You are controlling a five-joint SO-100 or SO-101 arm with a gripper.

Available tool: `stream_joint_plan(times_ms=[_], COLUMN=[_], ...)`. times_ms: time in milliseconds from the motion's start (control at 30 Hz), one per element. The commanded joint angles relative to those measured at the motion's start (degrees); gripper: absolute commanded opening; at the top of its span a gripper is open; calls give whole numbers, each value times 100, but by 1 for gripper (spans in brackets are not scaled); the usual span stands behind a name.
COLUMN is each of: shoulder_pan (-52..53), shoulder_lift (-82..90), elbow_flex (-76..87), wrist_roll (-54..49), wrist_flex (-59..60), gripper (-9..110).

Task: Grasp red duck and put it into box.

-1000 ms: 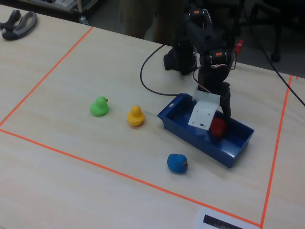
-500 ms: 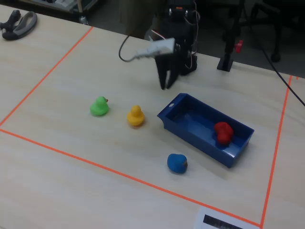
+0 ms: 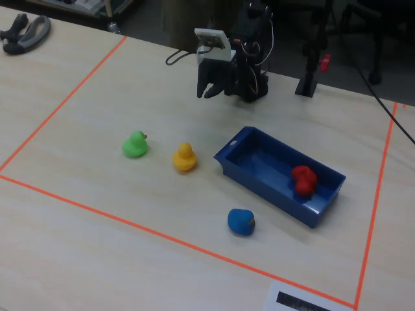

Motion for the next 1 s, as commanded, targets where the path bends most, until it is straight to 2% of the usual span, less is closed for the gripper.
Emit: stream_joint_plan(times_ms=[0,100,333,567,800,967], shoulder_pan=[26,70,26,-193,-220,-229], shoulder_lift=[369,562,1213,1213,1222,1222], elbow_flex=[132,132,132,132,132,132], wrist_roll=[141,378,940,826,686,923], wrist_flex=[264,976,3867,6363,7875,8068], gripper=[0,0,0,0,0,0])
